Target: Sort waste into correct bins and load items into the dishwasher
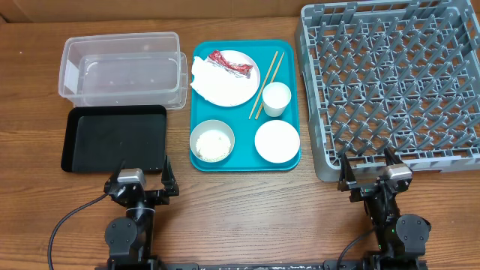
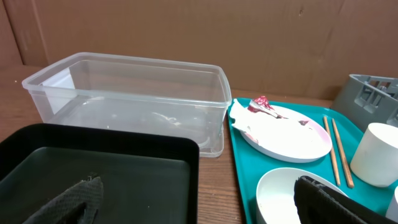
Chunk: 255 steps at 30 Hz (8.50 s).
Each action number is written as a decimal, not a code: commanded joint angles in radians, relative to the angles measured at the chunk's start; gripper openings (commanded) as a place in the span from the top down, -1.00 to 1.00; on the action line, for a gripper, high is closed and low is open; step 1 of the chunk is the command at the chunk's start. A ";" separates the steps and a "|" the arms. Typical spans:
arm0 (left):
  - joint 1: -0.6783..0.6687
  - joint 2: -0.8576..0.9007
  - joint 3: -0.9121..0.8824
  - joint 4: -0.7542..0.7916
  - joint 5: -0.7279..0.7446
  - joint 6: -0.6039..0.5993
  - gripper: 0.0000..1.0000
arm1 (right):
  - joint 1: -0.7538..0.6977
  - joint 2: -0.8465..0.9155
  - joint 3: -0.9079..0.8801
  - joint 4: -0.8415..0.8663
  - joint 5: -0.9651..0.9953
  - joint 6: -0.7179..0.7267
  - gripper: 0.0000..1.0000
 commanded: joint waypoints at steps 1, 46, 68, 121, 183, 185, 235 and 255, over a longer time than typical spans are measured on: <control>0.000 -0.010 -0.004 -0.001 -0.010 0.015 -1.00 | 0.006 -0.008 -0.011 0.003 0.013 0.003 -1.00; 0.000 -0.010 0.013 0.100 0.059 -0.046 -1.00 | 0.005 -0.008 -0.010 0.136 -0.050 0.003 -1.00; 0.000 0.515 0.464 0.055 0.167 0.102 -1.00 | 0.005 0.022 0.241 0.006 -0.082 0.092 -1.00; -0.050 1.496 1.762 -0.951 0.315 0.195 -0.99 | 0.005 1.158 1.481 -0.885 -0.422 0.089 -1.00; -0.389 2.628 2.527 -1.116 -0.111 -0.588 -1.00 | 0.005 1.291 1.480 -1.067 -0.338 0.082 -1.00; -0.388 2.628 2.526 -1.117 -0.102 -0.583 -1.00 | 0.005 1.291 1.480 -1.067 -0.332 0.082 -1.00; -0.377 2.622 2.422 -1.126 0.050 -0.294 0.92 | 0.005 1.291 1.480 -1.083 -0.323 0.082 -1.00; -0.100 2.549 3.110 -1.613 0.019 -0.233 0.92 | 0.005 1.291 1.480 -1.053 -0.324 0.083 -1.00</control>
